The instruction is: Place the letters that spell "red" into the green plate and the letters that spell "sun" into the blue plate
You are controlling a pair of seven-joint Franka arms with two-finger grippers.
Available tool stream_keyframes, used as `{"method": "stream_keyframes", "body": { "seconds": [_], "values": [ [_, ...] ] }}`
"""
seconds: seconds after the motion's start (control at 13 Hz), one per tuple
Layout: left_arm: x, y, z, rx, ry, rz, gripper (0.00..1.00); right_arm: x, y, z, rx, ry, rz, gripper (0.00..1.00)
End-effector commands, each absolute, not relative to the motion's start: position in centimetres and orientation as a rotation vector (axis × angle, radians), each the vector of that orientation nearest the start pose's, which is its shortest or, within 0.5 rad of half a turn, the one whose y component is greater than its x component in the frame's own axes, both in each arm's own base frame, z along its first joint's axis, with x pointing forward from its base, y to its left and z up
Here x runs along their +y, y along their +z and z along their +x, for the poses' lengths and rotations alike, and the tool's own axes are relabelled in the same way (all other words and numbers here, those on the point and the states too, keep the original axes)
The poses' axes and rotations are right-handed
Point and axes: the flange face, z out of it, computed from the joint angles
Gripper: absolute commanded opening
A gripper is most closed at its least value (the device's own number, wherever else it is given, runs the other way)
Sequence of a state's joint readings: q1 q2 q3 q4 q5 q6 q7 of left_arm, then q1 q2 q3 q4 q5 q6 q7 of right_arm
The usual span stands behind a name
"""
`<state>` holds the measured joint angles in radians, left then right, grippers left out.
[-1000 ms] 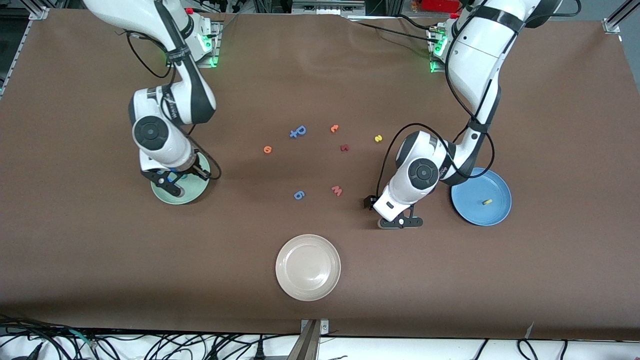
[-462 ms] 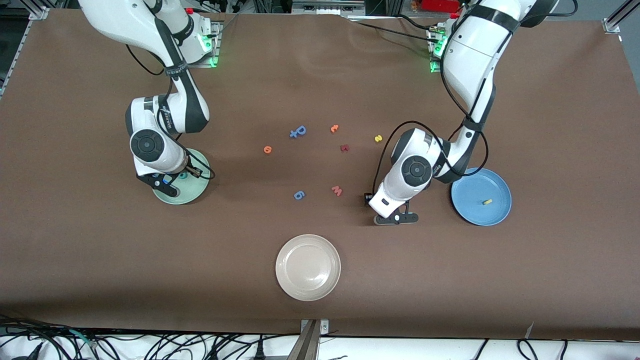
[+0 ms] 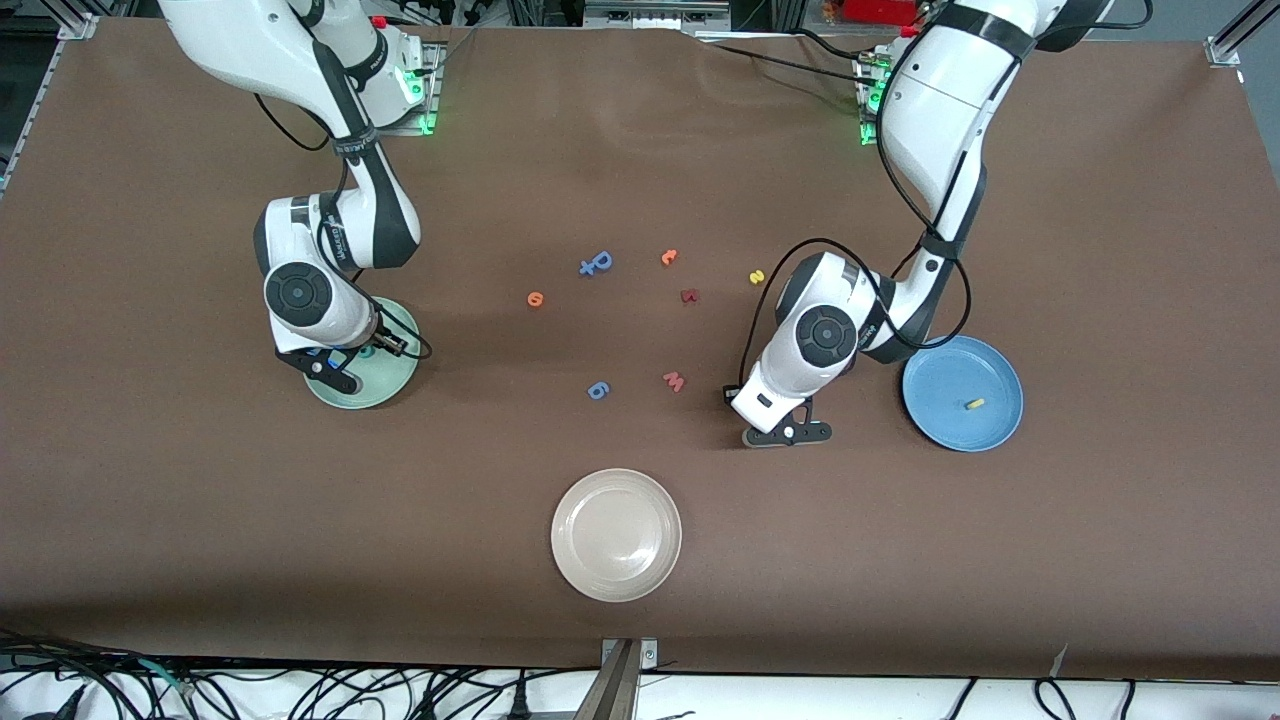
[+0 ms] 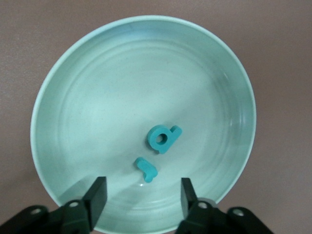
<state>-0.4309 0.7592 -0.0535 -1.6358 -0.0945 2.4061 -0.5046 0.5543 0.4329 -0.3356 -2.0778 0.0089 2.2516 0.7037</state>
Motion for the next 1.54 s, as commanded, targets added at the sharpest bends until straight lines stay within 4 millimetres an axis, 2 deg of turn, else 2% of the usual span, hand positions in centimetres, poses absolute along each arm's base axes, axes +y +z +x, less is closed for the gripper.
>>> {"method": "stream_keyframes", "body": {
  "seconds": [0.0, 0.08, 0.15, 0.46, 0.69, 0.92, 1.08, 1.15, 1.31, 1.46],
  "values": [
    [-31.6, 16.7, 60.4, -0.184, 0.081, -3.215, 0.14, 12.8, 22.4, 54.7, 0.796, 0.261, -3.238, 0.99],
    [-31.5, 16.8, 60.5, -0.184, 0.081, -3.215, 0.14, 13.6, 22.5, 54.3, 0.813, 0.286, -3.241, 0.99],
    [-31.4, 16.9, 60.6, -0.182, 0.08, -3.214, 0.13, 15.5, 22.9, 53.7, 0.833, 0.284, -3.226, 0.99],
    [-30.3, 18.4, 61.4, -0.176, 0.109, -3.187, 0.08, 24.5, 24.0, 51.1, 1.119, 0.211, -3.088, 0.98],
    [-27.1, 21.3, 63.4, -0.176, 0.155, -3.134, 0.05, 29.7, 23.1, 49.1, 1.205, 0.142, -2.992, 0.98],
    [-21.7, 23.6, 66.0, -0.083, 0.262, -3.113, 0.05, 32.7, 22.2, 47.5, 1.27, 0.115, -2.918, 0.98],
    [-17.3, 25.2, 67.0, 0.013, 0.362, -3.104, 0.05, 33.9, 21.3, 46.8, 1.292, 0.105, -2.891, 0.95],
    [-14.7, 25.8, 67.2, 0.043, 0.408, -3.102, 0.05, 34.7, 20.3, 45.7, 1.283, 0.097, -2.891, 0.92],
    [-10.2, 26.2, 66.8, 0.1, 0.536, -3.092, 0.06, 34.0, 18.6, 44.6, 1.276, 0.066, -2.865, 0.85],
    [-6.6, 25.5, 66.5, 0.123, 0.59, -3.035, 0.07, 33.4, 17.2, 43.7, 1.262, 0.032, -2.837, 0.84]
  ]
}}
